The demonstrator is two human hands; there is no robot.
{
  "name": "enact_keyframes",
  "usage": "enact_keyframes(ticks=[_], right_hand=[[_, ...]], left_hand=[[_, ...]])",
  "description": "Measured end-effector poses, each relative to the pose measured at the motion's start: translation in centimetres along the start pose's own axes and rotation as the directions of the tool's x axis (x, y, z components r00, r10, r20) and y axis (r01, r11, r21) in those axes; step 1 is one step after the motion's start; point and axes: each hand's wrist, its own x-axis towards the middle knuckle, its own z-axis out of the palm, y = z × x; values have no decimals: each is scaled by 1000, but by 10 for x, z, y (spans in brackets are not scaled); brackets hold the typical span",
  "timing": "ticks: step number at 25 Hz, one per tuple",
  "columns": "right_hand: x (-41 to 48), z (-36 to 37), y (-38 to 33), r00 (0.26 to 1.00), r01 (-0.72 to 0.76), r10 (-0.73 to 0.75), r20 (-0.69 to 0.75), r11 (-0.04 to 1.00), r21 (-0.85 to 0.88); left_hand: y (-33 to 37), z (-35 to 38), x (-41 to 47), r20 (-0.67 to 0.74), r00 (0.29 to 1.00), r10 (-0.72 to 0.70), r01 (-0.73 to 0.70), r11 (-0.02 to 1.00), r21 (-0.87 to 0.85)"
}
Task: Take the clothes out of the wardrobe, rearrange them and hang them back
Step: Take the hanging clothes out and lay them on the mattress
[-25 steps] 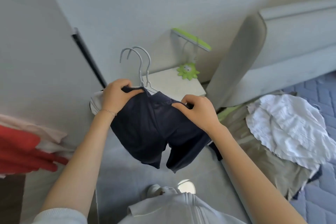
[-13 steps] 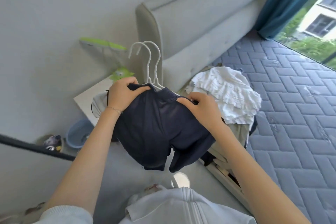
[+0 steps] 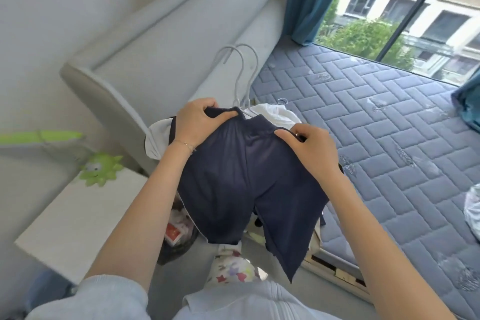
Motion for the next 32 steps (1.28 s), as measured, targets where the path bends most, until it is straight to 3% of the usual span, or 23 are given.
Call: enact_keyframes(ticks=[6,11,15,22,28,32], right_hand=[[103,2,24,987,-145,140,-84,987,-61],[182,10,62,973,-203,184,-136,970,-135],[242,43,118,968,-244,233,-91,959,-145],[321,143,259,941,-333,339,19,932,-143],[351,207,361,901,-416,428,65,898,-142],[361,234,390,902,-413,428,60,894,-173]], left_hand=[[-5,66,133,153,985,81,-71,995,-67],[-20,126,214,272,959,82,-47,990,-133],[-54,194,262,337,941,40,12,988,-151],[-150,345,312,451,890,-65,100,993,-55],[-200,439,322,443,896,-39,-17,992,122],[-225,473,320,409,912,7,-44,996,81]])
